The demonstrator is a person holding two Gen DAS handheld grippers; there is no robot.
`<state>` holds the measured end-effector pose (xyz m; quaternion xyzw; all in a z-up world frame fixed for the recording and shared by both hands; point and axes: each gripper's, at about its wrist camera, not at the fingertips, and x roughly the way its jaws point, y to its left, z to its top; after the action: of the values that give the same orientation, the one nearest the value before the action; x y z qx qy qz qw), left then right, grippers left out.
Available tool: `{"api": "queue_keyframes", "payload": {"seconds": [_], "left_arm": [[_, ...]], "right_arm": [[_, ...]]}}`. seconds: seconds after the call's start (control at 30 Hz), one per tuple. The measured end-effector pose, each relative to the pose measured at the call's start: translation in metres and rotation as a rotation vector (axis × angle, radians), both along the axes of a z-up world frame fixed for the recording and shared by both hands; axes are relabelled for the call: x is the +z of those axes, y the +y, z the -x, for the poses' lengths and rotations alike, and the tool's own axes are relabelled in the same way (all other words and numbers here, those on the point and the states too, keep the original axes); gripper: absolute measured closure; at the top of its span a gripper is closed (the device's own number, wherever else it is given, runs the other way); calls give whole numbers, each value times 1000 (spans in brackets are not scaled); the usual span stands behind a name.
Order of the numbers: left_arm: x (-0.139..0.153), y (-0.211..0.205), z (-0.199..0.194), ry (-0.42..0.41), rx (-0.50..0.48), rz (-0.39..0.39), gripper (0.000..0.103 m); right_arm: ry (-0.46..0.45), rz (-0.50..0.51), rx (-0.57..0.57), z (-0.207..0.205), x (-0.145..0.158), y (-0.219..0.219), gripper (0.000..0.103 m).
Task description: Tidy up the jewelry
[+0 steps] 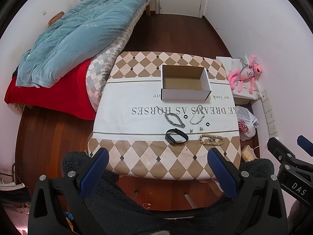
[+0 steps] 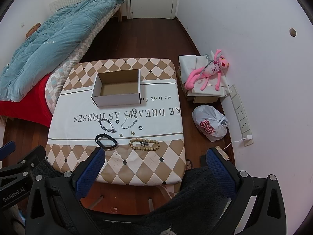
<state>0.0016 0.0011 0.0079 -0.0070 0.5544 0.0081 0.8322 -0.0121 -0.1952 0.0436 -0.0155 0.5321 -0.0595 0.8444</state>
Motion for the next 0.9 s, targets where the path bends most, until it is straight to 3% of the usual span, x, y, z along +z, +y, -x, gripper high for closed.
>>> {"api": "queue_keyframes", "payload": {"seconds": [0.9], "left_arm": [[12, -12, -5, -7, -4, 6, 0]], "right_arm": [[0, -3, 2, 0, 1, 1, 0]]}}
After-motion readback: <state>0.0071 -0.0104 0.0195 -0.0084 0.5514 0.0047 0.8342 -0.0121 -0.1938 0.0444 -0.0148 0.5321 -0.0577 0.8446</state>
